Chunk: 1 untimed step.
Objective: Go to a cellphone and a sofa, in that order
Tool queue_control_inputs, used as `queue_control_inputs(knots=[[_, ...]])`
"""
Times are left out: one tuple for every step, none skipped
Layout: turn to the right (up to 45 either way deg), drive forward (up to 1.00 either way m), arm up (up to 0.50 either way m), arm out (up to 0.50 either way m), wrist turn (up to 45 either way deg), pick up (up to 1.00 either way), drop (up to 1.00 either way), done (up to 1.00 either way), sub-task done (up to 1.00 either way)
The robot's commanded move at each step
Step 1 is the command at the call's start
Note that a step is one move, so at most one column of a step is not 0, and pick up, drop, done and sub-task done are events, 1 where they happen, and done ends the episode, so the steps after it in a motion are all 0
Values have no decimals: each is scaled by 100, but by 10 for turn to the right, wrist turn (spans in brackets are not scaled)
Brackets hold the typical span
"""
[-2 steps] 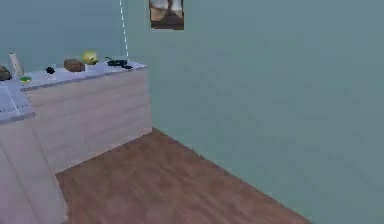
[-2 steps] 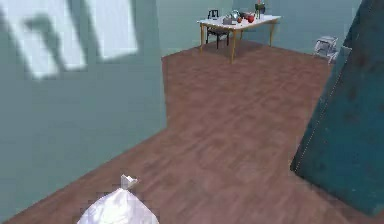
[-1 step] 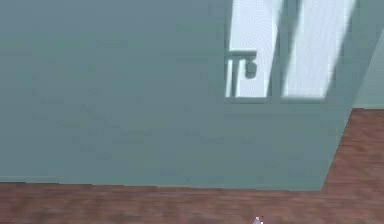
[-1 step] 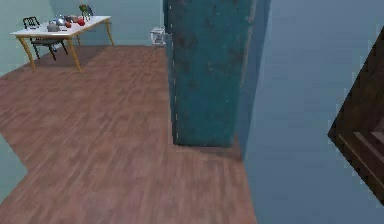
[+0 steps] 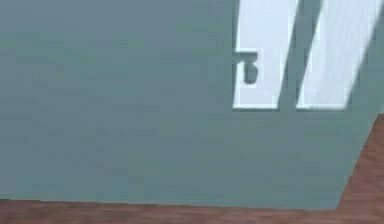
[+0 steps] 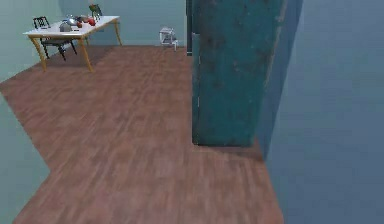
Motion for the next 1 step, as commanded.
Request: queue_control_inputs(knots=[[-450, 0, 0, 0, 0, 0, 0, 0, 0]])
